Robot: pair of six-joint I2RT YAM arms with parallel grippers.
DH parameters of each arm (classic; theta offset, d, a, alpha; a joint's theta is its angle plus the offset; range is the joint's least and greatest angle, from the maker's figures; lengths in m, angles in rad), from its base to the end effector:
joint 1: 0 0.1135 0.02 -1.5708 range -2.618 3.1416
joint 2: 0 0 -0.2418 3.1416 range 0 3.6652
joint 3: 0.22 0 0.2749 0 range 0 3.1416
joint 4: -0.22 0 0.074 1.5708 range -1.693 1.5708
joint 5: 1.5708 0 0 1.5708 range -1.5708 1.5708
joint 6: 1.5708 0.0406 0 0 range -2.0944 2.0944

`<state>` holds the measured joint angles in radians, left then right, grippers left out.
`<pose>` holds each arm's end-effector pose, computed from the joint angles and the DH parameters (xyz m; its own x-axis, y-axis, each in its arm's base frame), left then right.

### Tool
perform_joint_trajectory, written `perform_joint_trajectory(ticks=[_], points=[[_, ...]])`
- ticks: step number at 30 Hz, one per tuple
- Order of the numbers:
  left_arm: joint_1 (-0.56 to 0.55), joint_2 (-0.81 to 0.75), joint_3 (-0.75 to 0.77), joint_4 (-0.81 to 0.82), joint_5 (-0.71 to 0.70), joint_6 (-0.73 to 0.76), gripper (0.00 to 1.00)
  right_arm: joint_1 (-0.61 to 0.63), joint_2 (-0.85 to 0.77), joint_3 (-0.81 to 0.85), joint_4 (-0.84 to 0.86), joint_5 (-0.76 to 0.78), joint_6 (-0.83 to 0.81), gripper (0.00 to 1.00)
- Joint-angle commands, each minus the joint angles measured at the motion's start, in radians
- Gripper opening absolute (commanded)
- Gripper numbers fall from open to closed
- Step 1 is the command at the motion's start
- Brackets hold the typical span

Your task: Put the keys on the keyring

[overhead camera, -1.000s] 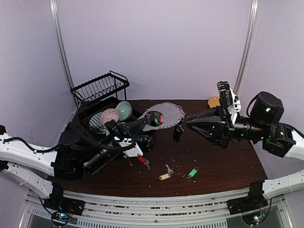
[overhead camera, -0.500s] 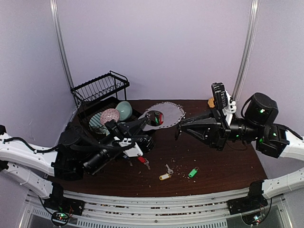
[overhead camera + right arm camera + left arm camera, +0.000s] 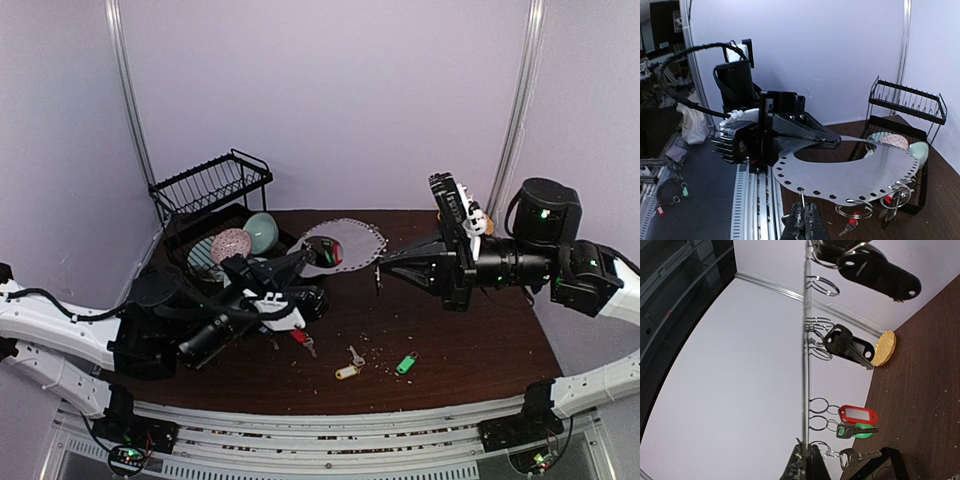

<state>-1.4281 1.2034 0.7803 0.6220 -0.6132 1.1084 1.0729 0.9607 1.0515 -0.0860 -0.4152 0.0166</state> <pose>0.0669 -0.3010 0.3049 0.6652 0.5166 -0.5391 0.3002 0.4760 0.8266 0.1071 0.2313 0.3963 -0.0143 0.0056 -0.9999 -0.9965 0.0825 0.0147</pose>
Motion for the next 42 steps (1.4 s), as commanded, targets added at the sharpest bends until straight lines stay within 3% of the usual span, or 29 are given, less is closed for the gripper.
perform_joint_trajectory(ticks=[1,10,17,18,21,24,30,36,39,42], points=[[-0.006,0.015,0.050,-0.022,-0.090,0.092,0.00,0.000,0.069,0.145,-0.384,0.182,-0.186,0.00],[-0.009,0.032,0.047,-0.065,-0.131,0.214,0.00,0.060,0.231,0.285,-0.690,0.355,-0.334,0.00],[-0.012,0.073,0.045,-0.068,-0.116,0.197,0.00,0.075,0.249,0.304,-0.652,0.335,-0.370,0.00],[-0.012,0.073,0.042,-0.062,-0.115,0.190,0.00,0.075,0.236,0.295,-0.630,0.338,-0.363,0.03],[-0.012,0.062,0.035,-0.054,-0.116,0.161,0.00,0.074,0.158,0.239,-0.547,0.329,-0.344,0.28],[-0.012,0.049,0.030,-0.061,-0.113,0.116,0.00,0.062,0.069,0.155,-0.448,0.295,-0.318,0.35],[-0.012,0.020,0.026,-0.045,-0.081,0.027,0.00,0.026,-0.057,0.000,-0.226,0.168,-0.207,0.35],[-0.012,-0.036,0.004,0.019,0.027,-0.122,0.00,-0.009,-0.168,-0.178,0.092,0.040,-0.024,0.29],[-0.014,-0.043,-0.005,0.059,0.045,-0.129,0.00,-0.022,-0.190,-0.250,0.330,-0.043,0.119,0.25],[-0.015,-0.035,-0.009,0.088,0.047,-0.112,0.00,-0.022,-0.163,-0.259,0.418,-0.095,0.186,0.25]])
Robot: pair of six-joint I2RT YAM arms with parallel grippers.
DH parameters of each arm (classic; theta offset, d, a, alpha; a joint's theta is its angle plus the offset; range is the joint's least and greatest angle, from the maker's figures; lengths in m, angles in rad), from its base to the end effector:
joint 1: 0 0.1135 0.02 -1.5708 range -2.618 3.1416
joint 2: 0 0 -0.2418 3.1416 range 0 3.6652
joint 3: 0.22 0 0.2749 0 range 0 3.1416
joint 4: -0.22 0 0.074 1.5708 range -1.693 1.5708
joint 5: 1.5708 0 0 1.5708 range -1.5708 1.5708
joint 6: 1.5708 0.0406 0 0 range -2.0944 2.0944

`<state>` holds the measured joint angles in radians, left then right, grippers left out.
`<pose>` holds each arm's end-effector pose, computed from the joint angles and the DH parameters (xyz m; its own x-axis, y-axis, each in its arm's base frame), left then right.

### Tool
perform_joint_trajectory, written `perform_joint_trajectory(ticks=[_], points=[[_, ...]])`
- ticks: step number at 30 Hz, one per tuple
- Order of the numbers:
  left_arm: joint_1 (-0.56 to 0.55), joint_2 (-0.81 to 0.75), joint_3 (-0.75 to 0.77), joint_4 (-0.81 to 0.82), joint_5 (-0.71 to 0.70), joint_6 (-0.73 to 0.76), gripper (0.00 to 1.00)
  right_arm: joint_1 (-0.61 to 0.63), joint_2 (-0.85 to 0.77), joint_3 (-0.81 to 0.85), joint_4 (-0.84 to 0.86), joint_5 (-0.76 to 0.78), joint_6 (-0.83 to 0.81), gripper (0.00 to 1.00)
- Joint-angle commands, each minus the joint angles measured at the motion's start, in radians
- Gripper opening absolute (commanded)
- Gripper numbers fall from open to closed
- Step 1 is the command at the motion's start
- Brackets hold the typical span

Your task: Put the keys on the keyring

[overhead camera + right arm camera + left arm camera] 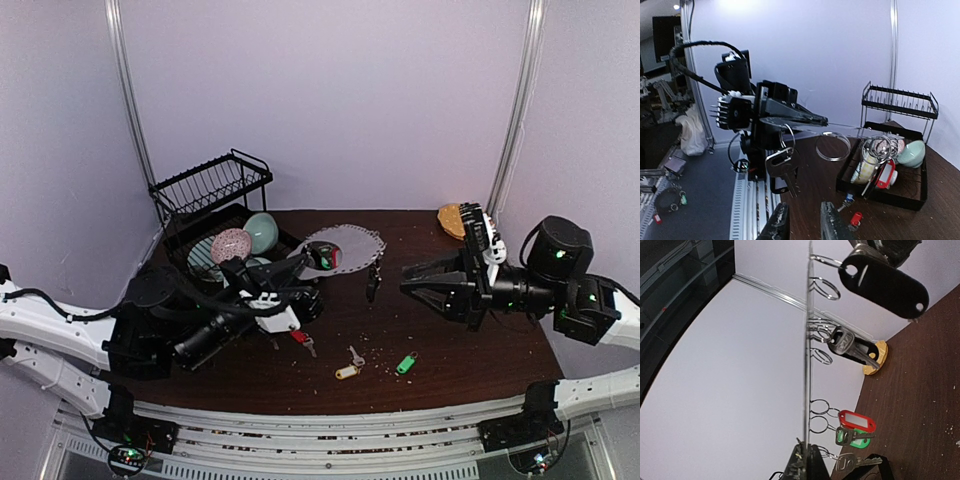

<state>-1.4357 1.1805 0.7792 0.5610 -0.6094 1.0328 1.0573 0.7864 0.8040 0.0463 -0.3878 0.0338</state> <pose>0.0640 -0.2984 0.3046 0.6434 0.4949 -0.5841 0.3590 0.4788 0.8012 0.0985 0.2059 0.3565 -0.0022 0.0599 -0.9982 -0.9922 0.1241 0.0096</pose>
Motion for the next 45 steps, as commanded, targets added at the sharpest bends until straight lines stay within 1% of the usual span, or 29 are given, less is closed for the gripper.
perform_joint_trajectory(ticks=[1,3,6,8,14,21,30,33,38,42,43,45], points=[[-0.008,-0.011,-0.006,0.154,0.045,-0.033,0.00,-0.006,0.019,-0.008,0.291,-0.121,0.179,0.25],[-0.008,-0.010,-0.005,0.158,0.054,-0.031,0.00,-0.005,0.027,-0.009,0.323,-0.113,0.195,0.25],[-0.008,-0.010,-0.003,0.164,0.057,-0.029,0.00,-0.006,0.054,-0.015,0.413,-0.146,0.232,0.21],[-0.008,-0.009,-0.001,0.166,0.057,-0.027,0.00,-0.006,0.079,-0.002,0.409,-0.149,0.232,0.15],[-0.009,-0.008,0.000,0.162,0.052,-0.023,0.00,-0.005,0.105,0.002,0.394,-0.147,0.224,0.14],[-0.009,-0.004,0.003,0.156,0.054,-0.020,0.00,-0.006,0.119,0.008,0.410,-0.171,0.235,0.17],[-0.011,0.000,0.008,0.149,0.057,-0.018,0.00,-0.005,0.144,0.025,0.405,-0.191,0.227,0.18],[-0.011,0.001,0.008,0.145,0.056,-0.017,0.00,-0.005,0.146,0.028,0.379,-0.170,0.219,0.19],[-0.011,-0.004,0.008,0.145,0.066,-0.017,0.00,-0.015,0.132,0.021,0.363,-0.148,0.208,0.26],[-0.010,-0.004,0.008,0.142,0.067,-0.017,0.00,-0.023,0.135,0.030,0.353,-0.160,0.208,0.34],[-0.011,-0.005,0.008,0.141,0.066,-0.017,0.00,-0.026,0.133,0.030,0.351,-0.160,0.208,0.34],[-0.011,-0.006,0.008,0.139,0.068,-0.020,0.00,-0.031,0.127,0.028,0.359,-0.163,0.209,0.30]])
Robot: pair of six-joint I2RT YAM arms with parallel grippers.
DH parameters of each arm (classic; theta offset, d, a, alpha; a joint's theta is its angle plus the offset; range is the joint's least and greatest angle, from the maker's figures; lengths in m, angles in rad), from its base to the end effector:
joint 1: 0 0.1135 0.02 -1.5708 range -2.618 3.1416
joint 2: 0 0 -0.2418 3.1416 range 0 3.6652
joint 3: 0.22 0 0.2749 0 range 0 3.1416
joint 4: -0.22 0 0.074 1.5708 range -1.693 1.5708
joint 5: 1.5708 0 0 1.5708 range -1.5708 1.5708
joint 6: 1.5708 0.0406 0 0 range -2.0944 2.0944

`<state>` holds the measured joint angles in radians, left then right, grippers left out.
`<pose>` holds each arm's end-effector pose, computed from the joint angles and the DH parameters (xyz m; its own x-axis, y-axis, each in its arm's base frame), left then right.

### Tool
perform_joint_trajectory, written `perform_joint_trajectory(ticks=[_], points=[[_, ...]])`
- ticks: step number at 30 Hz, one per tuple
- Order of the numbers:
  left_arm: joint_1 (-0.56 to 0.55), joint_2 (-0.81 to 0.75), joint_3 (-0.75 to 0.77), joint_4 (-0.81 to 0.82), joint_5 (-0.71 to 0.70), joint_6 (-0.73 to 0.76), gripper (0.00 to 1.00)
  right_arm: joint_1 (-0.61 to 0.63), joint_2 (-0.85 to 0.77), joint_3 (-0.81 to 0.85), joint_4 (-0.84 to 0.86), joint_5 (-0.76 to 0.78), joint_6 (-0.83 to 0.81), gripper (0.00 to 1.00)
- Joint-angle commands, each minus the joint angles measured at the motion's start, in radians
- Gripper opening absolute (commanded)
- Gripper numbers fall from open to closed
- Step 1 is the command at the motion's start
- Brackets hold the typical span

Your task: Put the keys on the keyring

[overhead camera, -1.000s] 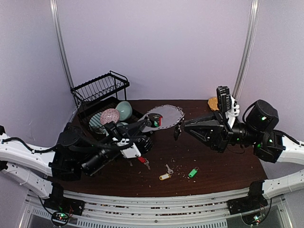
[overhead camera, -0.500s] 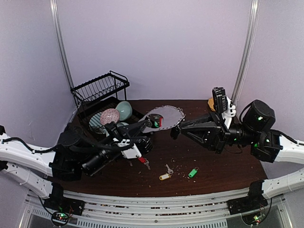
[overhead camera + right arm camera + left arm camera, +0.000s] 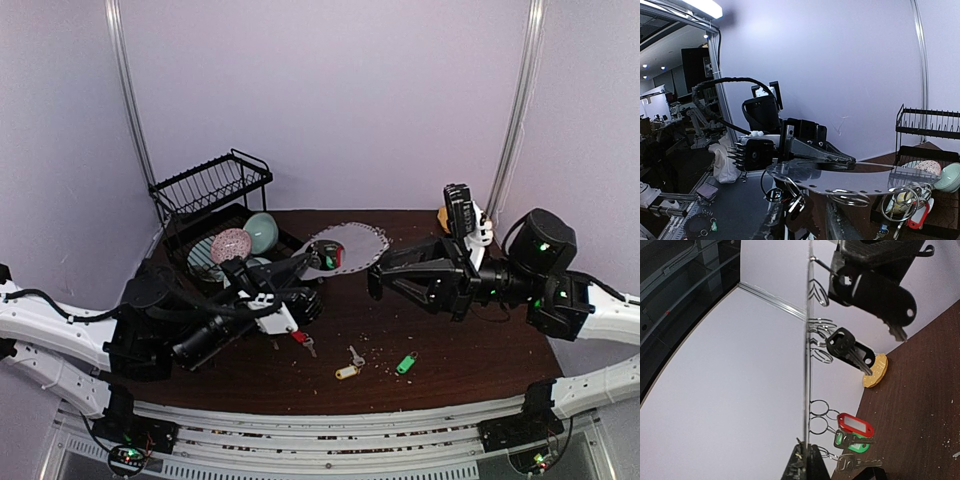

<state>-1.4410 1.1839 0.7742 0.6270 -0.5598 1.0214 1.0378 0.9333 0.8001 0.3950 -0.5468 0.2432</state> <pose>0.0608 -0.2992 0.3090 0.6739 0.4204 -0.6075 0.3799 0.5081 0.7730 0.1114 0.2303 0.3598 -0.1110 0.2167 -0.9699 -0.9934 -0.0523 0.1020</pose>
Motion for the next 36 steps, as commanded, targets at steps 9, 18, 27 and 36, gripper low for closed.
perform_joint_trajectory(ticks=[9,18,27,36], points=[[-0.005,0.003,0.017,0.064,0.012,-0.009,0.00,-0.013,-0.006,0.046,0.054,-0.095,0.010,0.19],[-0.006,-0.001,0.014,0.060,-0.001,-0.009,0.00,-0.012,0.010,0.051,0.036,-0.107,0.005,0.06],[-0.005,-0.007,0.011,0.061,-0.004,-0.006,0.00,-0.012,-0.010,0.030,-0.030,-0.018,-0.021,0.15],[-0.006,-0.005,0.010,0.056,-0.021,-0.005,0.00,-0.013,-0.030,0.038,-0.042,-0.036,-0.052,0.00]])
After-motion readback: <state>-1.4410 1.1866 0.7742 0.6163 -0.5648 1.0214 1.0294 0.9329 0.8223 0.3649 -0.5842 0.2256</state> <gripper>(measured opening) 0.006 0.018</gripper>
